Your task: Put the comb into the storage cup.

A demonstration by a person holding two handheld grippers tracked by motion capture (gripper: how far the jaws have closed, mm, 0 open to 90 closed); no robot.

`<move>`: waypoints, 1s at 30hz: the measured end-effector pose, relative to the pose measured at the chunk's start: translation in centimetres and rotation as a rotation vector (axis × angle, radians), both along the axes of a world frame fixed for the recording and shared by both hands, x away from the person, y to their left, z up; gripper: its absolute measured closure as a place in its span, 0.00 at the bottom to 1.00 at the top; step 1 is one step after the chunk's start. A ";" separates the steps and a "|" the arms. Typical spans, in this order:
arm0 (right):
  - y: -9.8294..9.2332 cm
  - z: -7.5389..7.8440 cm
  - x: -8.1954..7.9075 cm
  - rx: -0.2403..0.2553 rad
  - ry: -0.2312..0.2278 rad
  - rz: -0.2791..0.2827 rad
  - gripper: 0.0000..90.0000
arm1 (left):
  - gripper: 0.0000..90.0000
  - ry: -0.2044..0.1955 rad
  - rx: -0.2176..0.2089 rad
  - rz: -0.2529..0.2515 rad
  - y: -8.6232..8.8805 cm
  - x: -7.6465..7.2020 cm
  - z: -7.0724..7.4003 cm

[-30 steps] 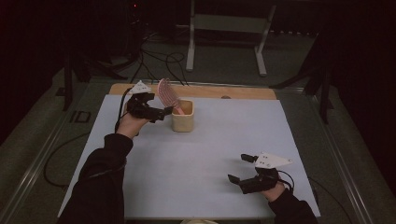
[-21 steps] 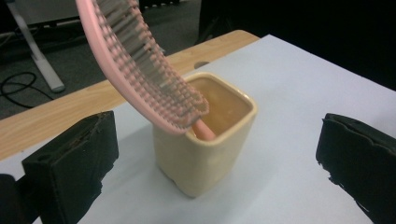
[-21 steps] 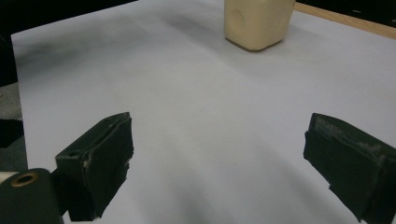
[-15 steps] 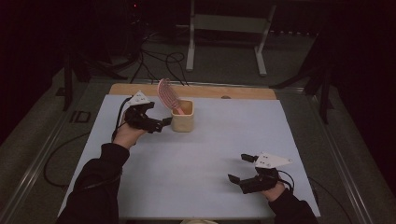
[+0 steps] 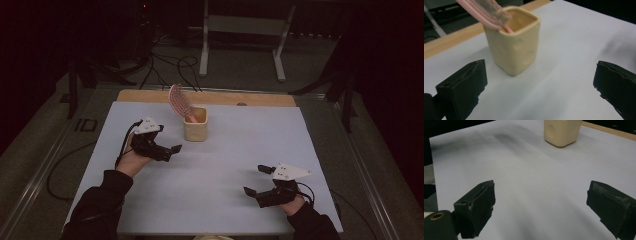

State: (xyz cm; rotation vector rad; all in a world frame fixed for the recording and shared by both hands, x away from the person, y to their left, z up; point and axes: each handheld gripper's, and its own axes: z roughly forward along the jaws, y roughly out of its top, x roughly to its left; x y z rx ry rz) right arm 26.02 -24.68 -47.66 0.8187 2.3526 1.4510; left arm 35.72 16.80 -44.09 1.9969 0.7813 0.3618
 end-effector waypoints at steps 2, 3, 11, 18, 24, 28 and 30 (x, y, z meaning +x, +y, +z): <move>0.0 0.0 0.0 0.000 0.000 0.001 0.09 | 0.00 -0.003 0.008 0.004 0.1 -0.5 -0.4; 0.1 0.0 0.0 -0.002 0.000 0.001 0.09 | 0.00 0.001 0.008 -0.001 0.2 -0.7 -0.6; 0.1 0.0 0.0 0.000 0.001 0.003 0.09 | 0.00 0.023 0.008 -0.023 1.1 -2.6 -2.1; 0.0 0.0 0.0 -0.004 0.001 0.006 0.09 | 0.00 0.035 0.017 -0.045 1.8 -4.4 -3.1; 0.0 0.0 0.1 -0.005 -0.004 0.007 0.09 | 0.00 0.043 0.026 -0.067 2.3 -5.9 -3.8; 0.0 -0.1 0.1 -0.003 -0.001 0.005 0.09 | 0.00 0.042 0.026 -0.068 2.9 -6.9 -4.3; 0.0 -0.1 0.1 0.000 0.002 0.003 0.09 | 0.00 0.044 0.015 -0.067 3.3 -7.3 -4.5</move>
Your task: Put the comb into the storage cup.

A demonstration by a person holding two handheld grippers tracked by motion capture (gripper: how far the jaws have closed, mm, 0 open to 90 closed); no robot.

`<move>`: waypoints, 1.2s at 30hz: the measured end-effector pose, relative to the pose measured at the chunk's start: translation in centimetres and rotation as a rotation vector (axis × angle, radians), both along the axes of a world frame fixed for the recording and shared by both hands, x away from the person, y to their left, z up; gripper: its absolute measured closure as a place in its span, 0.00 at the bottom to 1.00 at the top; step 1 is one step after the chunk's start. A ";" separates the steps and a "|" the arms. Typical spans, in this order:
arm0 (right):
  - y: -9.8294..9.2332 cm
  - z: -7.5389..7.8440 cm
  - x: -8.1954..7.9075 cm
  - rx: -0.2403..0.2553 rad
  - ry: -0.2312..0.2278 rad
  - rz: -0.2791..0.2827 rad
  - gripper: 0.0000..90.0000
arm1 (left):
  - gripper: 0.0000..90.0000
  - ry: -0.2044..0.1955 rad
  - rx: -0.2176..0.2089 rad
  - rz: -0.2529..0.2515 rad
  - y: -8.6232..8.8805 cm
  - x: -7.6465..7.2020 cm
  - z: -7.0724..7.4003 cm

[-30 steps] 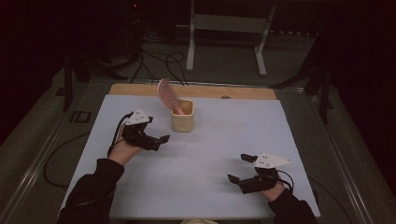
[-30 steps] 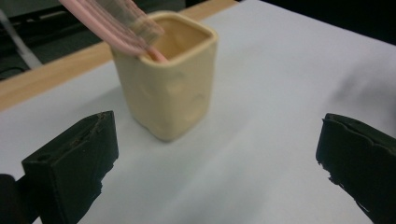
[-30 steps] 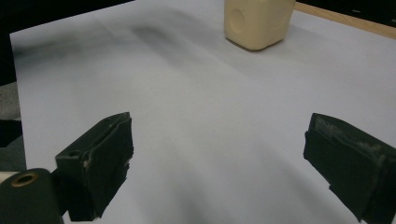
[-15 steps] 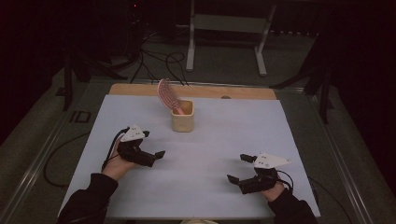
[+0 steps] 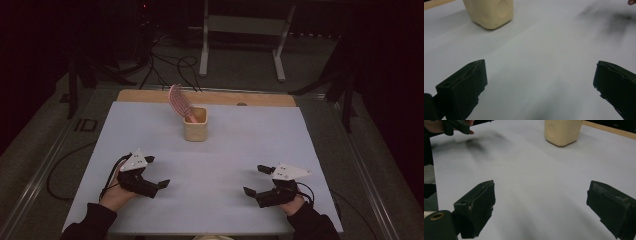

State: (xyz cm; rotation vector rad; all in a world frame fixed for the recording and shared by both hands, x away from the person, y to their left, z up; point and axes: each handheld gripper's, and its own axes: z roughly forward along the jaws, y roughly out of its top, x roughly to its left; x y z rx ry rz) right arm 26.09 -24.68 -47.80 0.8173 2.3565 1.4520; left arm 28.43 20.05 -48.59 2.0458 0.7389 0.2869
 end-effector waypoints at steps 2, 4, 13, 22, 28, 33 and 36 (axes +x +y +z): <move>0.0 0.0 0.0 -0.005 0.000 0.000 0.09 | 0.00 0.003 -0.004 0.000 0.3 -0.4 -0.2; 0.0 0.0 0.0 -0.008 0.002 -0.002 0.09 | 0.00 0.003 0.007 -0.004 0.5 -0.7 -0.3; 0.0 -0.1 0.0 -0.006 0.002 -0.002 0.09 | 0.00 0.017 -0.003 -0.011 2.0 -2.0 -0.9; -0.1 -0.2 0.1 -0.016 0.002 -0.007 0.09 | 0.00 0.013 0.010 0.018 3.1 -2.5 -1.4; -0.2 -0.3 0.2 -0.017 0.002 -0.011 0.09 | 0.00 0.013 0.008 0.025 3.5 -2.7 -1.7; -0.2 -0.3 0.2 -0.018 0.000 -0.010 0.09 | 0.00 0.011 0.015 0.030 3.7 -2.8 -1.7; -0.2 -0.4 0.2 -0.023 -0.001 -0.005 0.09 | 0.00 0.014 0.014 0.030 3.7 -2.7 -1.8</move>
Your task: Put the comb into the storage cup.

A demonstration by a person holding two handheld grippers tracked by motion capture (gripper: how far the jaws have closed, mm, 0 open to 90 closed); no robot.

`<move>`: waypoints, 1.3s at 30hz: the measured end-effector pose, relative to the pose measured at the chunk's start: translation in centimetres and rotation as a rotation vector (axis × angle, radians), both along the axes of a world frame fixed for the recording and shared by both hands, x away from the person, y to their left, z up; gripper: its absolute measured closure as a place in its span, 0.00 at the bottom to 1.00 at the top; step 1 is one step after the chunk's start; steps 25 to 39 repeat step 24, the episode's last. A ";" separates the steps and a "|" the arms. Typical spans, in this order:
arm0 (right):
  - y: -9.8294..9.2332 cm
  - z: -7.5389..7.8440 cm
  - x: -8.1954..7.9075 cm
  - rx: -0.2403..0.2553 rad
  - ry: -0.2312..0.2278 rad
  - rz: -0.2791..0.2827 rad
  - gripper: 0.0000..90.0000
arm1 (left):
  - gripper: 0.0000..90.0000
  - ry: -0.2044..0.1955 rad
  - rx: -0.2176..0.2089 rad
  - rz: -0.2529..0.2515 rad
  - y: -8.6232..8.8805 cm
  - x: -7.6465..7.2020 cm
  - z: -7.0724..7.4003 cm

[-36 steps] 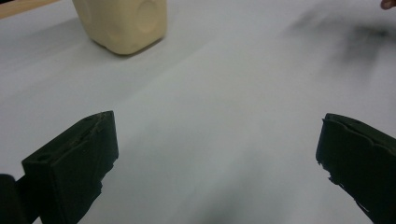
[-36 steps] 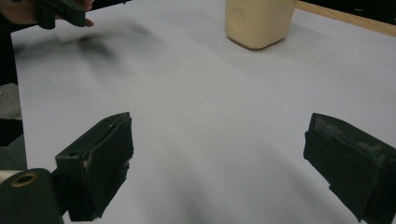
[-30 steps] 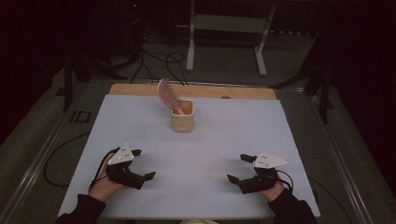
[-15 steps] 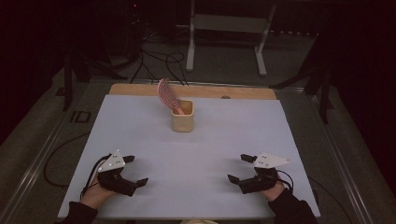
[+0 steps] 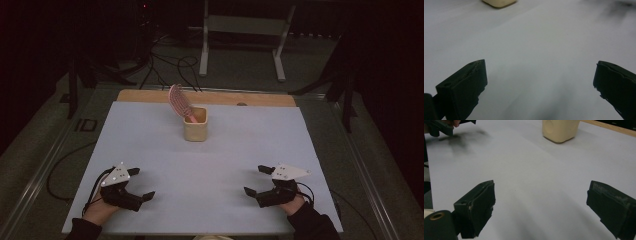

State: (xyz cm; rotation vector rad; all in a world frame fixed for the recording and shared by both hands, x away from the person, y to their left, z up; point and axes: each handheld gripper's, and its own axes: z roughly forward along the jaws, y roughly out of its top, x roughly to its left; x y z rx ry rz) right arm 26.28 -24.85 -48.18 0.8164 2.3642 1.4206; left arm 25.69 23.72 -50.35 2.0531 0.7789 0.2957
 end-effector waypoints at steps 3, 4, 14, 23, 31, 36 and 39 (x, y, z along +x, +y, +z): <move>0.0 0.0 0.0 0.002 0.001 0.000 0.09 | 0.00 0.000 0.001 -0.002 0.0 0.0 0.0; 0.0 0.0 0.0 0.002 0.001 0.000 0.09 | 0.00 -0.002 -0.001 0.001 0.0 0.0 0.1; 0.0 -0.1 0.0 0.000 0.004 0.000 0.09 | 0.00 -0.006 0.007 0.000 -0.1 -0.1 0.2; 0.0 -0.1 0.1 -0.005 0.005 -0.002 0.09 | 0.00 -0.002 0.005 -0.007 -0.2 -0.1 0.1; 0.0 -0.1 0.1 -0.004 0.005 -0.002 0.09 | 0.00 -0.001 0.003 -0.008 -0.2 -0.1 0.1; 0.0 -0.1 0.1 -0.004 0.005 -0.002 0.09 | 0.00 -0.001 0.003 -0.008 -0.2 -0.1 0.1; 0.0 -0.1 0.1 -0.004 0.005 -0.002 0.09 | 0.00 -0.001 0.003 -0.008 -0.2 -0.1 0.1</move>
